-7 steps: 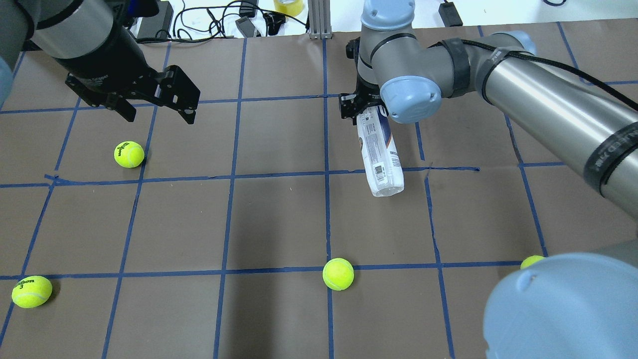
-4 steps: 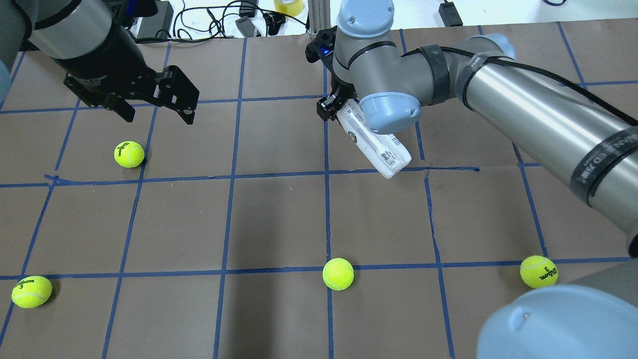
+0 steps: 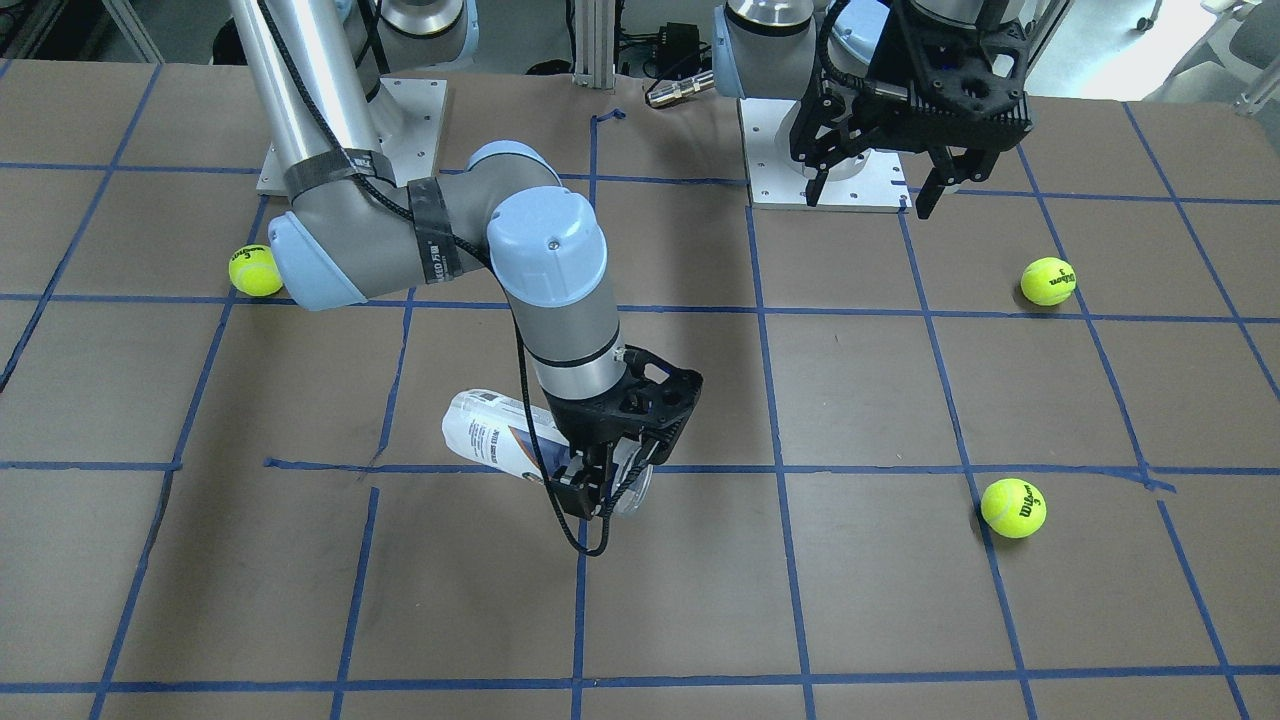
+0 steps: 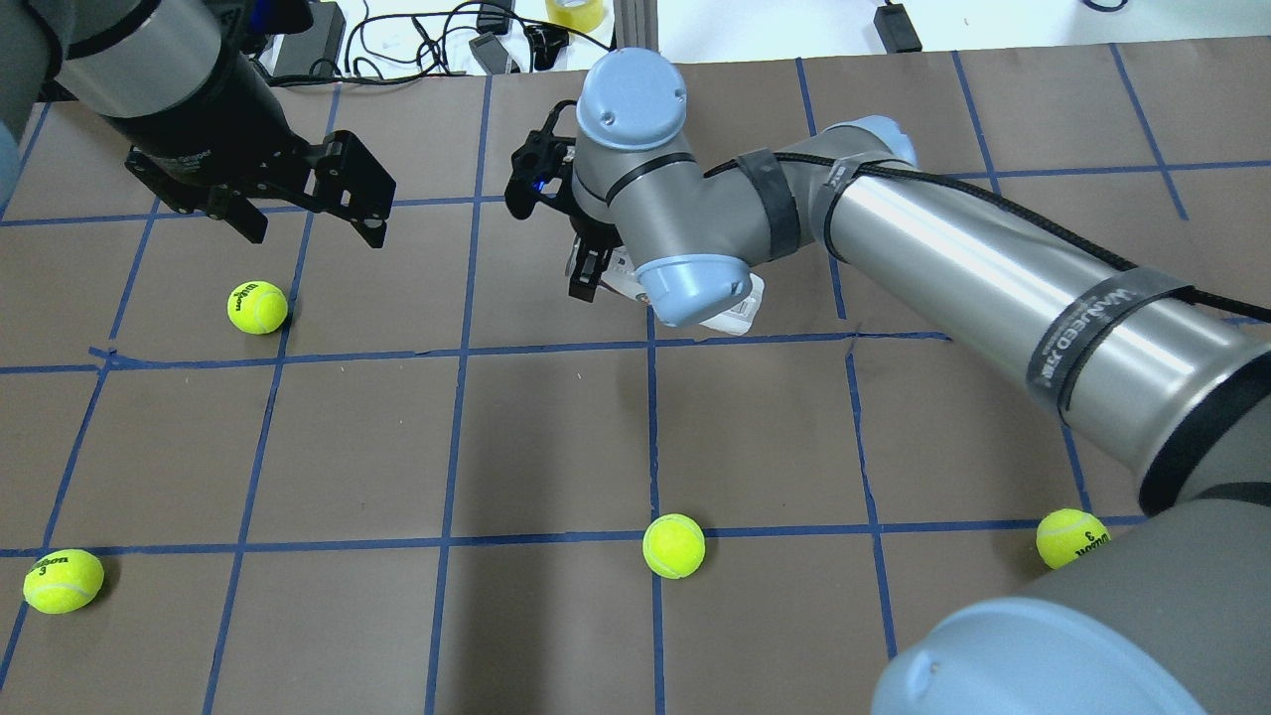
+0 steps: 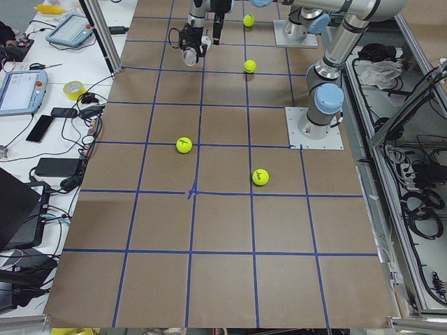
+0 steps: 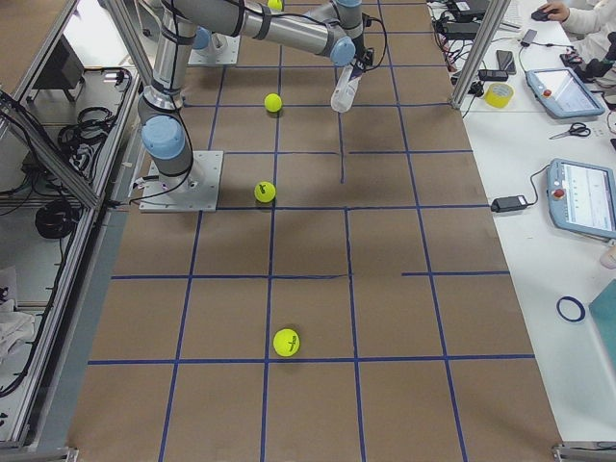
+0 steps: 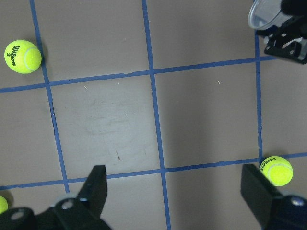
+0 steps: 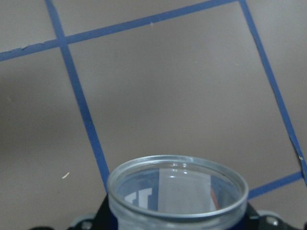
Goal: Lift up tennis ball bucket
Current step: 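Lower the can and lay it on its side on the table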
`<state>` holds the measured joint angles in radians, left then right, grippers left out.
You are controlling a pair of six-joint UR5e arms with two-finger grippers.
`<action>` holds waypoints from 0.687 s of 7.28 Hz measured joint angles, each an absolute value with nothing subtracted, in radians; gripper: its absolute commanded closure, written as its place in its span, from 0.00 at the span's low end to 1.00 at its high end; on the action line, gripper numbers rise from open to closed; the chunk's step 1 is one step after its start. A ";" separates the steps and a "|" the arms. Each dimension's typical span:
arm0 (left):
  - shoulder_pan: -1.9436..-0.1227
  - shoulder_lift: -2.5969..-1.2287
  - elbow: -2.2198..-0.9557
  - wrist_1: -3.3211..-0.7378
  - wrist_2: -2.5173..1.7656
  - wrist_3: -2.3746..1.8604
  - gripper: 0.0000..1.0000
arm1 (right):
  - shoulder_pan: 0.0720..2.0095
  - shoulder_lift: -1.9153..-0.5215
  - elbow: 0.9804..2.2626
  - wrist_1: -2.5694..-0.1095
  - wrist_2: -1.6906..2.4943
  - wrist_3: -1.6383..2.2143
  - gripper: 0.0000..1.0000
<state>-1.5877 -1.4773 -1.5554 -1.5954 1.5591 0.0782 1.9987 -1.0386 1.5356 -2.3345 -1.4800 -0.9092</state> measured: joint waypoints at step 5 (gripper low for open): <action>-1.588 -1.477 -1.555 -1.595 1.561 0.077 0.00 | 2.032 -0.983 1.548 -2.376 -1.482 -1.162 0.20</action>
